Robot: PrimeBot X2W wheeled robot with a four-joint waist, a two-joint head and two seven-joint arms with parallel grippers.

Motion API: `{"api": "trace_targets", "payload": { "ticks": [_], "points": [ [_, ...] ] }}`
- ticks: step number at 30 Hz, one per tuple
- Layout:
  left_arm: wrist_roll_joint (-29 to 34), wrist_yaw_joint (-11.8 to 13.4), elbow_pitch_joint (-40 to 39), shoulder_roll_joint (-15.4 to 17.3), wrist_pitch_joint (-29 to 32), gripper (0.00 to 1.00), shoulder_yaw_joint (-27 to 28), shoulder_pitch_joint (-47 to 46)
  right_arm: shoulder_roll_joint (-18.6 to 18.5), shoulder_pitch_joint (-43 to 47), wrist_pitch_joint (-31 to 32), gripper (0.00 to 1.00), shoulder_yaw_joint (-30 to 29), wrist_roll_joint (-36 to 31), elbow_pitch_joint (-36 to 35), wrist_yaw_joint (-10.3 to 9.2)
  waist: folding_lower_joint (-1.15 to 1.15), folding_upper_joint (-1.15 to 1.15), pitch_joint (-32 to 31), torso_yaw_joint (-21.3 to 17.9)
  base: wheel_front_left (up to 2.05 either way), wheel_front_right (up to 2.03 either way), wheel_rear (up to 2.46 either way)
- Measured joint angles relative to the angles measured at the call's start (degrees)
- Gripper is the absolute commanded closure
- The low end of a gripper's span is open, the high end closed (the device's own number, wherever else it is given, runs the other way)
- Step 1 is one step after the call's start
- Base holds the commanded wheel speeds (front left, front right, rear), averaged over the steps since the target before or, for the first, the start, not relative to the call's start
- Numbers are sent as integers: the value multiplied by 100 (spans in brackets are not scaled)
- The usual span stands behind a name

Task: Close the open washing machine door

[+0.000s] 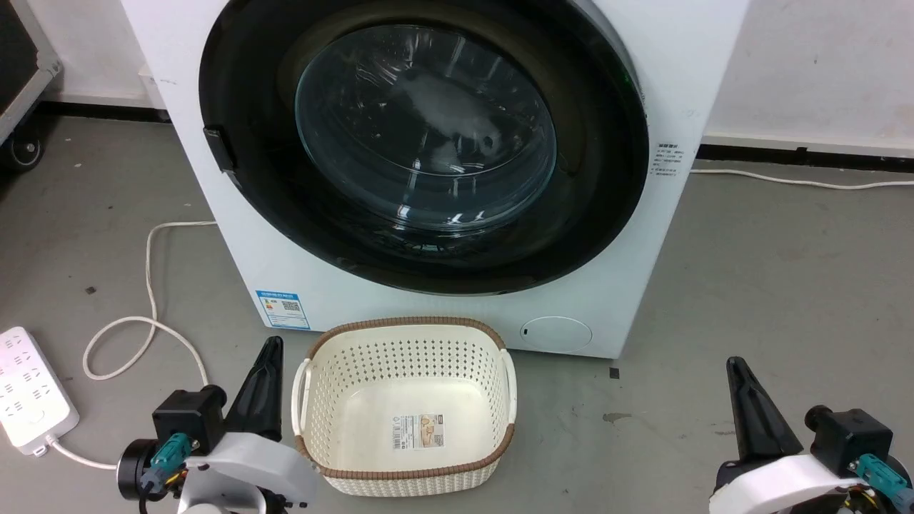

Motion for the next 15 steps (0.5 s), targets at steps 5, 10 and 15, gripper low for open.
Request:
{"api": "trace_targets", "payload": {
  "ticks": [5,10,15],
  "points": [
    [77,-1,-34,-31,48,100,45,1,0,0,45,100,11,-42,-25,0,0,0,2,13,0,0,0],
    [164,-1,-80,-64,93,100,78,4,0,0,59,100,19,-93,-55,0,0,0,3,26,0,0,0],
    [265,-2,-114,-92,143,100,107,15,0,0,120,100,30,-123,-86,0,0,0,5,38,0,0,0]
  ]
}}
